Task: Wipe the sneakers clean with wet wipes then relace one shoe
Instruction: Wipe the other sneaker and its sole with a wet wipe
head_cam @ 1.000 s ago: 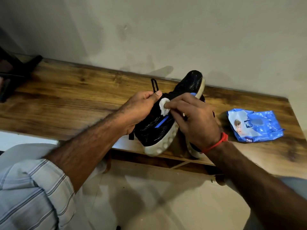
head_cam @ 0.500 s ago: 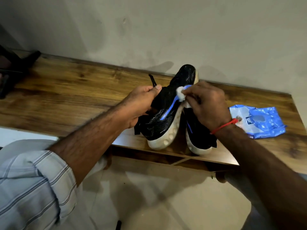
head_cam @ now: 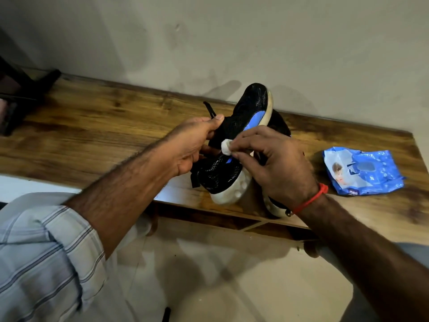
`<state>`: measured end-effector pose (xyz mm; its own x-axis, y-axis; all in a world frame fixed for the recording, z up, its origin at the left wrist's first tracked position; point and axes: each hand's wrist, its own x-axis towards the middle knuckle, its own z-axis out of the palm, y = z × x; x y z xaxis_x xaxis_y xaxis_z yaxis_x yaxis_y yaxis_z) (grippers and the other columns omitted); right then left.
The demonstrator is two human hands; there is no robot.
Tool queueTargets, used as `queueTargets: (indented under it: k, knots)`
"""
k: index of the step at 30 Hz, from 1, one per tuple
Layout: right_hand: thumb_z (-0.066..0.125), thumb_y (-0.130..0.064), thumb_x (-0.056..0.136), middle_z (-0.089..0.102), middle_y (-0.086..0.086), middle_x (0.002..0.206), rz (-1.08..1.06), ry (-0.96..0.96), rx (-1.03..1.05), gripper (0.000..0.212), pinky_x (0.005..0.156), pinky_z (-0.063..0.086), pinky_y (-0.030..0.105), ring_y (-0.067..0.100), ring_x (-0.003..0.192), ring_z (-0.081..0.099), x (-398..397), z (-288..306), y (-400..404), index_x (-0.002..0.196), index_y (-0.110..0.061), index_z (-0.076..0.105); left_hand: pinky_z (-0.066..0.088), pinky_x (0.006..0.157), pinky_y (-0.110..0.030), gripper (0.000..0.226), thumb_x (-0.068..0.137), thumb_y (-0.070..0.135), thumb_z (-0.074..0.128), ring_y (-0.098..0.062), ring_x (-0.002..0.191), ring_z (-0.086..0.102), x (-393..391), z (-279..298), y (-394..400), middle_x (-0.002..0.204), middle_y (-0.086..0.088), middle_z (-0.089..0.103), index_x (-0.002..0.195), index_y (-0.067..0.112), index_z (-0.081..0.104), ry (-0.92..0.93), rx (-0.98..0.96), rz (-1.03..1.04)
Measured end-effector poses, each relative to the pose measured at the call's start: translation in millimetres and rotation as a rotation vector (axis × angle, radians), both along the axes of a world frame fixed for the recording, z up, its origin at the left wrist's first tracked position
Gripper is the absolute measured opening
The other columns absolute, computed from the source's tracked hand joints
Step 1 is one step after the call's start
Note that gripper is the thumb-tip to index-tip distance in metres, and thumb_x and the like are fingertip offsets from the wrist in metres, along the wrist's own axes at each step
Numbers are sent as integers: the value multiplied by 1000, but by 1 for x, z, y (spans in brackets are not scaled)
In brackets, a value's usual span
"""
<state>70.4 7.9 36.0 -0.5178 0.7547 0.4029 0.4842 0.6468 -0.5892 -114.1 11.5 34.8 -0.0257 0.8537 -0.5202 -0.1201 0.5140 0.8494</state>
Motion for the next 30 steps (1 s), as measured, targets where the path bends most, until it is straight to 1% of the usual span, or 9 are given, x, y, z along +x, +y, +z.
queueTargets:
  k: [5, 9, 13, 15, 19, 23, 25, 28, 30]
  knots:
    - [75, -9, 85, 68, -11, 92, -111, 50, -23, 12, 83, 55, 26, 2, 86, 66, 8, 1, 18, 95, -15, 75, 47, 48, -21, 26, 105, 39, 50, -15, 54, 59, 4, 1, 3, 83, 1, 68, 101, 20, 67, -27, 16, 47]
    - [71, 1, 85, 71, -1, 98, 188, -98, 123, 16, 87, 51, 21, 11, 92, 67, -7, 0, -13, 96, -8, 76, 48, 46, -21, 27, 105, 38, 50, -14, 50, 64, 3, 1, 1, 91, -2, 70, 101, 18, 67, 9, 21, 58]
    - [71, 0, 85, 71, 4, 93, 9, -88, 151, 11, 87, 45, 11, 15, 87, 66, 10, 1, 22, 93, -7, 76, 50, 51, -24, 27, 105, 38, 50, -16, 55, 62, 7, -1, 2, 88, -1, 71, 97, 18, 66, -14, 17, 75]
    - [71, -2, 86, 71, 2, 92, -7, -54, 120, 11, 86, 49, 17, 14, 87, 67, 10, 4, 18, 93, -8, 76, 48, 46, -22, 27, 105, 38, 51, -15, 52, 60, 7, 0, 2, 82, 0, 70, 93, 19, 66, -24, 14, 79]
    - [71, 0, 85, 71, 5, 97, 206, -95, 148, 14, 85, 54, 26, 16, 91, 68, -9, 1, -16, 96, -6, 76, 37, 48, -22, 28, 104, 40, 52, -12, 47, 51, 8, -5, 3, 93, -5, 62, 90, 20, 64, 59, 18, 73]
    - [73, -3, 87, 72, 3, 94, 46, -47, 150, 10, 85, 49, 14, 7, 87, 65, 1, 0, 13, 95, -7, 77, 45, 46, -18, 27, 106, 37, 50, -11, 44, 59, 12, -3, 3, 89, -4, 68, 94, 18, 64, 16, 3, 108]
    - [72, -1, 86, 72, 4, 95, 99, -66, 141, 12, 85, 52, 20, 13, 89, 66, -6, -2, 0, 95, -7, 77, 44, 43, -18, 26, 106, 37, 50, -10, 42, 58, 10, -3, 3, 94, -6, 67, 97, 17, 64, 36, -9, 126]
    - [70, 0, 86, 70, 6, 97, 320, -134, 182, 14, 86, 52, 27, 19, 92, 66, -20, -7, -28, 97, -6, 76, 46, 45, -19, 26, 106, 35, 50, -13, 49, 65, 10, -5, 3, 103, -7, 74, 102, 15, 66, 25, -30, 161]
    - [71, -1, 86, 70, 6, 97, 272, -137, 172, 14, 86, 53, 27, 19, 92, 66, -14, -8, -15, 99, -6, 76, 49, 49, -21, 25, 107, 35, 49, -16, 55, 68, 10, -3, 6, 106, -7, 76, 104, 16, 66, 11, -32, 188]
